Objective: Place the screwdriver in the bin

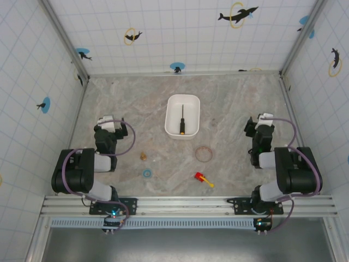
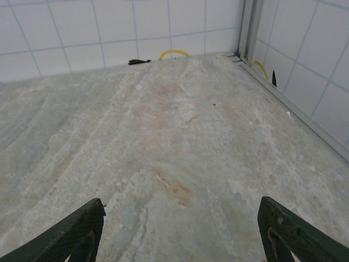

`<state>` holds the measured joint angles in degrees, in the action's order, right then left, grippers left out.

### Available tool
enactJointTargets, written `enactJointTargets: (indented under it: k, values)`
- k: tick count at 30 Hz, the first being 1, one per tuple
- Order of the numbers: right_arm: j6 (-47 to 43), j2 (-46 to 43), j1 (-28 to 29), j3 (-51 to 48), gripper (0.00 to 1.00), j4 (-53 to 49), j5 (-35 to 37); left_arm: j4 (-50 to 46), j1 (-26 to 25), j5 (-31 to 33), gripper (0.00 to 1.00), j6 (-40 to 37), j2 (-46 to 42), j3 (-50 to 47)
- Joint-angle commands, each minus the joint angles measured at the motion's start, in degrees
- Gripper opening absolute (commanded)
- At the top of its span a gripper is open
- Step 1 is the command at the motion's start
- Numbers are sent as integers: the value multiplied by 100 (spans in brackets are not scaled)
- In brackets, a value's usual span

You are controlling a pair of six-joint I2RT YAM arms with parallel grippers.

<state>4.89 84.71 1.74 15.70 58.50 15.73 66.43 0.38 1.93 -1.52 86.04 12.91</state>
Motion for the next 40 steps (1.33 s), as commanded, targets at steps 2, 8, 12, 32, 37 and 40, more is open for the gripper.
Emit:
enactJointTargets:
  k: [2,8,12,32,37,40]
  values:
    - [-9,-34,-38,226,82,-75,-92,212,21,-114,97,6,53,116]
    - [-14,-33,-42,223,99,-74,-90,213,-1,-80,98,-15,51,102]
    - [-14,-30,-48,223,99,-69,-95,168,-38,-35,98,-51,55,137]
    - [-48,-41,20,209,99,-62,36,155,-44,-17,98,-57,59,138]
    - [-49,-42,20,214,99,-66,29,150,-39,-11,98,-55,62,142]
    - [-48,-42,20,214,99,-59,36,151,-44,-11,98,-53,60,133]
